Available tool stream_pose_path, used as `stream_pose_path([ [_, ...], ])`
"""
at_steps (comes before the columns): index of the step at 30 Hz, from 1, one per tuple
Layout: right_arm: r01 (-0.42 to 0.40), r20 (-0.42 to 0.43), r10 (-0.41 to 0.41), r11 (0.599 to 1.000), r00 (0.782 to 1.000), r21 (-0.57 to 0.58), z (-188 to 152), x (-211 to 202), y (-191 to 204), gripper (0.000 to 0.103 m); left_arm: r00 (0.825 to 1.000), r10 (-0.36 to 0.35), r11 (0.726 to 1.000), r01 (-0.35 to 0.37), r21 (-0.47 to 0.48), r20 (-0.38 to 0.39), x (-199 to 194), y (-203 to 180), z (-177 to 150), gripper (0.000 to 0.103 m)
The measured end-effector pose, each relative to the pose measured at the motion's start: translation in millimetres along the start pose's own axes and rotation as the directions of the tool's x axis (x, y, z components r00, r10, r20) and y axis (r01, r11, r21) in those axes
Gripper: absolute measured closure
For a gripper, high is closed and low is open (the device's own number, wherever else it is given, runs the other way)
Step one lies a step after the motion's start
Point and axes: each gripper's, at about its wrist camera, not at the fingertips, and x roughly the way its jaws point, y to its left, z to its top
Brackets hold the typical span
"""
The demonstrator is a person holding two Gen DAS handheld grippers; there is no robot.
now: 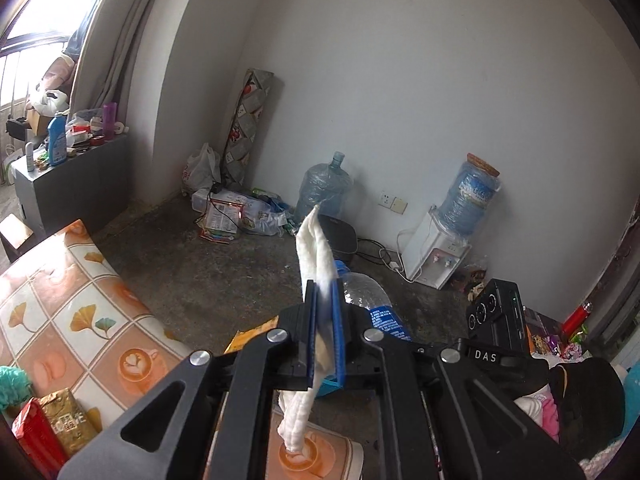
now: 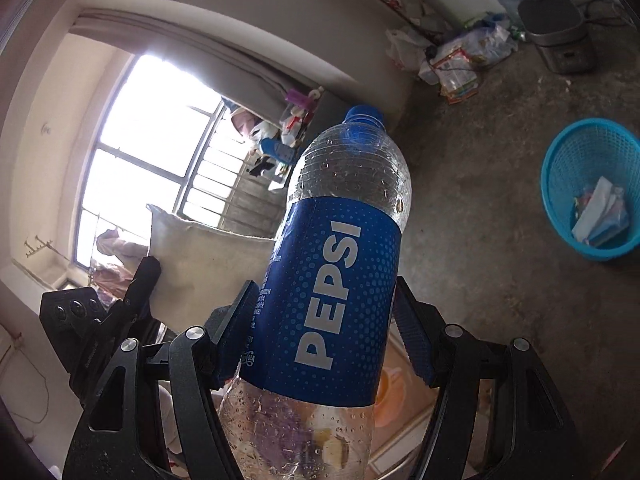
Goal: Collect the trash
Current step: 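Carry the tissue and Pepsi bottle over the blue wastebasket and open both grippers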
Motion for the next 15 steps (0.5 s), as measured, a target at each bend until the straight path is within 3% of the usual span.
stream_pose_path([
  [6,0.09,0.05,-0.103,0.973,0.993,0.212,22,-18,-74,0.04,0.991,-0.035,0.997,0.043,0.062,-0.128,96,-26,8,0.096],
  [13,0.135,0.055,-0.179,0.881,0.982,0.454,44,-12,-148,0.039,0.965,-0.066,0.992,0.091,0.087,-0.255,209,-57,10,0.096],
  [15,0.145,0.058,-0.202,0.848,0.978,0.51,56,-8,-173,0.035,0.959,-0.087,0.989,0.115,0.089,-0.271,239,-66,12,0.091],
])
